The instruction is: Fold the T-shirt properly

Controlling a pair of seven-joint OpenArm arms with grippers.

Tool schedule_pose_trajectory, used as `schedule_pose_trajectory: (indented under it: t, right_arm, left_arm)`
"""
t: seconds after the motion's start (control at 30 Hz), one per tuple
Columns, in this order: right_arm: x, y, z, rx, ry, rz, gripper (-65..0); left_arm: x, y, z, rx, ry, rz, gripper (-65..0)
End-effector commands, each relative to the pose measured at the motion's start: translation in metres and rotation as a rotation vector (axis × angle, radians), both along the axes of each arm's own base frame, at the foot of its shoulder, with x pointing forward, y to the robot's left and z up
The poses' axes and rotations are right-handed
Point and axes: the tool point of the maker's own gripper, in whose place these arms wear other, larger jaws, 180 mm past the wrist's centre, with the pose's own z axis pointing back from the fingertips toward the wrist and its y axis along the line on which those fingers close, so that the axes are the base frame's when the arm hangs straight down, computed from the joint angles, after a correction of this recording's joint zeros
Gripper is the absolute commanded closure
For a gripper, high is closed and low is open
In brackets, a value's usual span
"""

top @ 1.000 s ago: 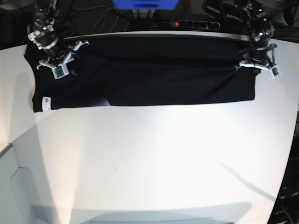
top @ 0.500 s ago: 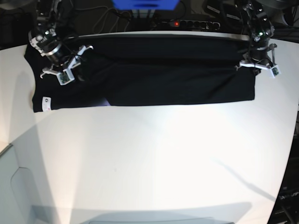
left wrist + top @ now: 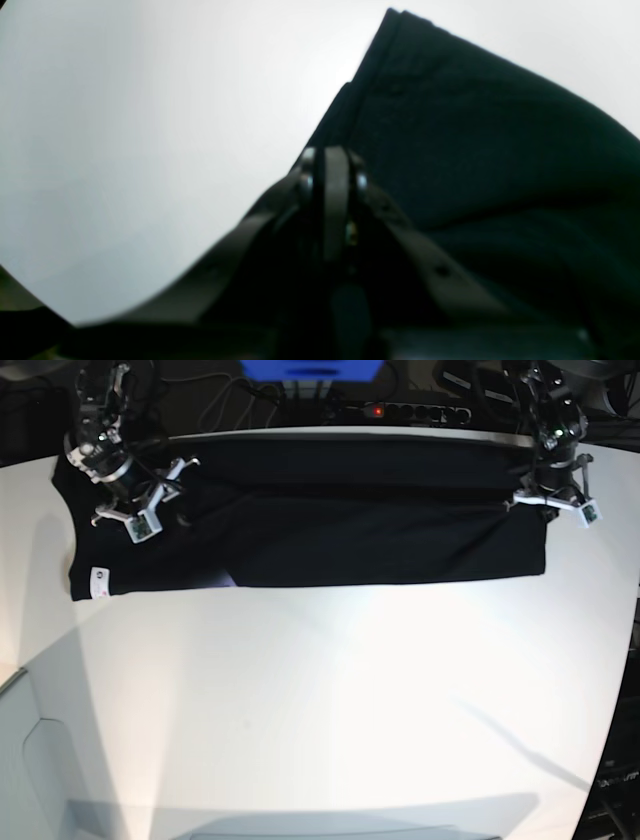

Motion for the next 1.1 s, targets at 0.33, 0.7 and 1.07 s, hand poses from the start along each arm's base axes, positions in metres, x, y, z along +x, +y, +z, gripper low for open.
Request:
schedule_pose_trajectory:
  t: [0.33,0.7,1.07]
  right_arm:
    - [0.007,0.004,0.012,0.018,-0.046,0.009,0.0]
    - [0.025,0.016,0.054,0.001,-0.172,0.051,0.0]
    - [0.043,0.044,0.062,0.037,-0.213,0.122,0.0]
  left_arm:
    - [0.005,0.007,0.012,0.037,-0.031,-0.004,0.0]
    - [0.004,0.007,0.011,0.037,-0.028,-0.004,0.0]
    - [0.002,0.007,0.01,0.035,-0.025,-0.004,0.0]
